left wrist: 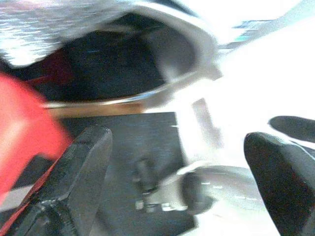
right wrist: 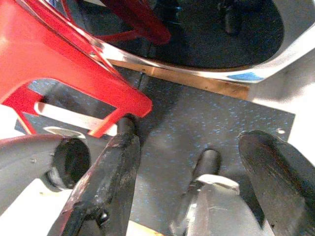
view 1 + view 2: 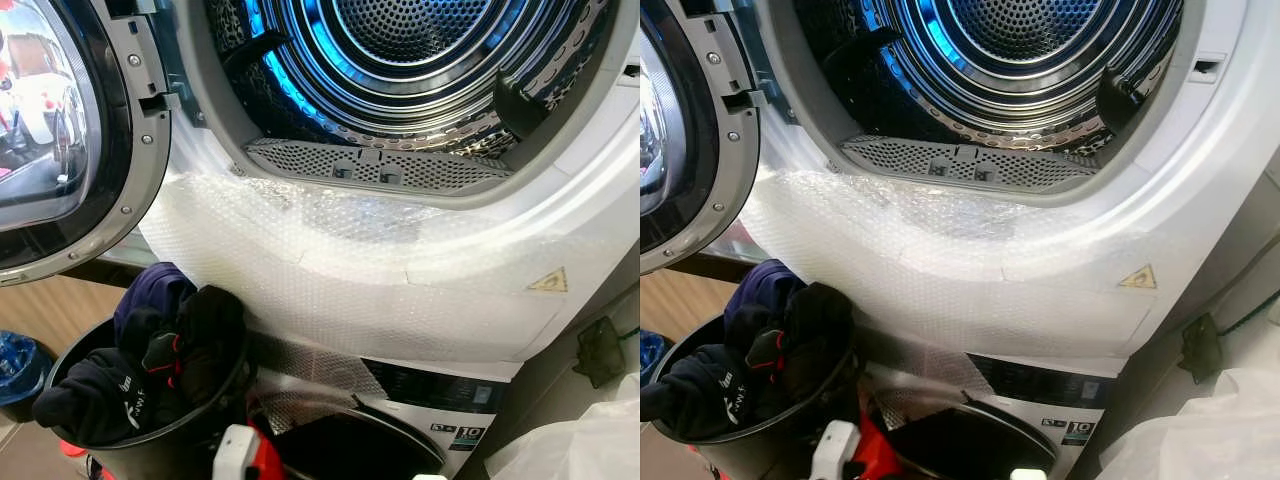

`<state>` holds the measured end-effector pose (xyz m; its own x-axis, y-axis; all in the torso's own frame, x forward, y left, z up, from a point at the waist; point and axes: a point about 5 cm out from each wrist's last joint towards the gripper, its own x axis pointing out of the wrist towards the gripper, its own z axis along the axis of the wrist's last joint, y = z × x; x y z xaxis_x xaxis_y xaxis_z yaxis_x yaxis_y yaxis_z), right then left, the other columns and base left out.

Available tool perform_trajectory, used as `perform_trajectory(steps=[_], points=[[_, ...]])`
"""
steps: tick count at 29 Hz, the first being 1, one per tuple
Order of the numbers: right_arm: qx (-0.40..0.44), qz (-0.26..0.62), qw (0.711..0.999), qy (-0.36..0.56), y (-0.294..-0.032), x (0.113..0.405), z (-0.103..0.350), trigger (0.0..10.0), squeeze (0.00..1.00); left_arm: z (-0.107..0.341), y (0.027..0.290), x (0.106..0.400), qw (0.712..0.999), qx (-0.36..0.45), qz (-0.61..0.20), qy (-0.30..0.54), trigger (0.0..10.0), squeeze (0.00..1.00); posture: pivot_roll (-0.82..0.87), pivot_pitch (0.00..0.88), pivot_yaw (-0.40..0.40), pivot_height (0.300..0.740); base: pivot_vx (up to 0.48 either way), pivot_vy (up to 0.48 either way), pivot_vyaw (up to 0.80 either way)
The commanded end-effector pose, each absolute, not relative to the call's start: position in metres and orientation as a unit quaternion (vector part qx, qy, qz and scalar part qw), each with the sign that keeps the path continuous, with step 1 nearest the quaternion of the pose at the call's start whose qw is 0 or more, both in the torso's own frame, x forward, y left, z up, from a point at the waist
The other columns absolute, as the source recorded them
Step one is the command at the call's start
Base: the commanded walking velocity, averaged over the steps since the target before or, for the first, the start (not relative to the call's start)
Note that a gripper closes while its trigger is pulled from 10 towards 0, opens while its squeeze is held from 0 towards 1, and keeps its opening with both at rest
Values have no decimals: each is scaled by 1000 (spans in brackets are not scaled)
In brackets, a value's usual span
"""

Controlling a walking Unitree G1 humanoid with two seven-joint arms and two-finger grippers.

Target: Clothes washing

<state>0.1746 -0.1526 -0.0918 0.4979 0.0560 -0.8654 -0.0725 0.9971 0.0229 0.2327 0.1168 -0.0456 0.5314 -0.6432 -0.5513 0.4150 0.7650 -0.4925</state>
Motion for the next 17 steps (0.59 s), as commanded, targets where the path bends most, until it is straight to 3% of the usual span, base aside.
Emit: perform_trajectory(steps=[1,7,12,17], points=[[-48,-16,876,480,-171,180,-88,10000,0,-44,114,234,852,-159,-324,378,10000,0,128,0,27,740,0,0,0],[-80,-80,890,443,-190,193,-78,10000,0,-38,95,235,829,-151,-389,371,10000,0,107,0,32,740,0,0,0],[-111,-134,891,419,-203,197,-73,10000,0,-17,80,250,826,-125,-457,304,10000,0,119,0,40,740,0,0,0],[-126,-119,882,439,-198,185,-80,10000,0,12,70,257,824,-127,-505,225,10000,0,127,0,58,740,0,0,0]])
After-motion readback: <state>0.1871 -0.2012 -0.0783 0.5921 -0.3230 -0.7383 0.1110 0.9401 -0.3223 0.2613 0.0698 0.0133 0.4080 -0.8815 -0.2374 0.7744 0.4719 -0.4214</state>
